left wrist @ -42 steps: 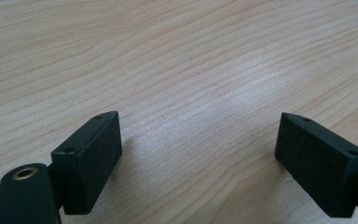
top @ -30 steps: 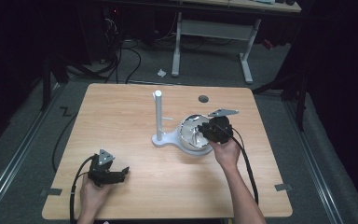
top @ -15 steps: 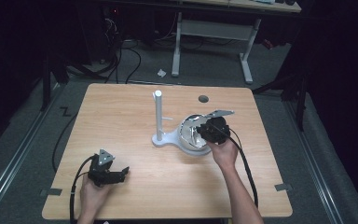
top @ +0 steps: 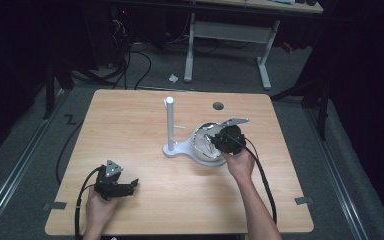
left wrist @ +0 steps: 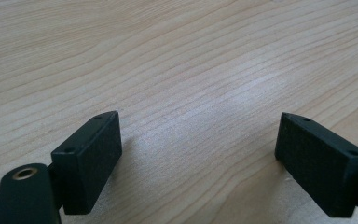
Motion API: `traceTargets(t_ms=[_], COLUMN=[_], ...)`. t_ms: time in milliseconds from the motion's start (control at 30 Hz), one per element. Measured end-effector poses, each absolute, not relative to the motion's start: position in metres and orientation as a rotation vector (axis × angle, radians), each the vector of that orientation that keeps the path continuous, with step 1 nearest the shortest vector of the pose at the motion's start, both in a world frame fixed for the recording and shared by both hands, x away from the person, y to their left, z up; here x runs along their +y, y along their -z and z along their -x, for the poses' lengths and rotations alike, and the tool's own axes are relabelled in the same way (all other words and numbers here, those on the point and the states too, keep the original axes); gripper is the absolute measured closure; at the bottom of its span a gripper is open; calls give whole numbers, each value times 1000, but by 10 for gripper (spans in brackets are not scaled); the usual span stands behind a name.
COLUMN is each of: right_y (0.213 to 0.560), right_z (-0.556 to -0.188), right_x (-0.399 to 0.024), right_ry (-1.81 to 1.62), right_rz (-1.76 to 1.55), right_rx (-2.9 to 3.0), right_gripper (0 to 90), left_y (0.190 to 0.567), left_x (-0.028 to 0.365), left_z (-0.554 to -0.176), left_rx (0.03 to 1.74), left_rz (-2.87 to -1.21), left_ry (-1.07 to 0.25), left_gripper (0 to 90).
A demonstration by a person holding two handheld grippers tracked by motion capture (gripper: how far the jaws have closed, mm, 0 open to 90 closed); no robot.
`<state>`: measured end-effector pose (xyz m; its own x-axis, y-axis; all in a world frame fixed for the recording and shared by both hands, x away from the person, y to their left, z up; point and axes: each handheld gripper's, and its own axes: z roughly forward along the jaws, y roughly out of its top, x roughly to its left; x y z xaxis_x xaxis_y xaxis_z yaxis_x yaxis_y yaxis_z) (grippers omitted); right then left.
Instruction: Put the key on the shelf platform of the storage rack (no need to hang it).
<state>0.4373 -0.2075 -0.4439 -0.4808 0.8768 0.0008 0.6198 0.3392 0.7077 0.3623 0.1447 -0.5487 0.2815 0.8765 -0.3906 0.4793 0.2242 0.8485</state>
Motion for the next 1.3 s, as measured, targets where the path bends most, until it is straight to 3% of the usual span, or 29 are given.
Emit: traceTargets(t_ms=[167, 733, 1300], right_y=[445, 444, 442], right_z=[-438, -437, -418], right_x=[-208, -210, -234], right_ry=[-924, -927, -986], right_rz=[-1319, -1339, -1386], right_rx=[2232, 2209, 2148], right_gripper=[732, 567, 566], left_y=[549, 549, 549], left_x=[145, 145, 145], left_z=[-362, -362, -362], left_rx=[1358, 1357, 1357], left_rz=[-1416, -1416, -1417], left_ry=[-441, -441, -442], left_gripper=[149, 149, 149])
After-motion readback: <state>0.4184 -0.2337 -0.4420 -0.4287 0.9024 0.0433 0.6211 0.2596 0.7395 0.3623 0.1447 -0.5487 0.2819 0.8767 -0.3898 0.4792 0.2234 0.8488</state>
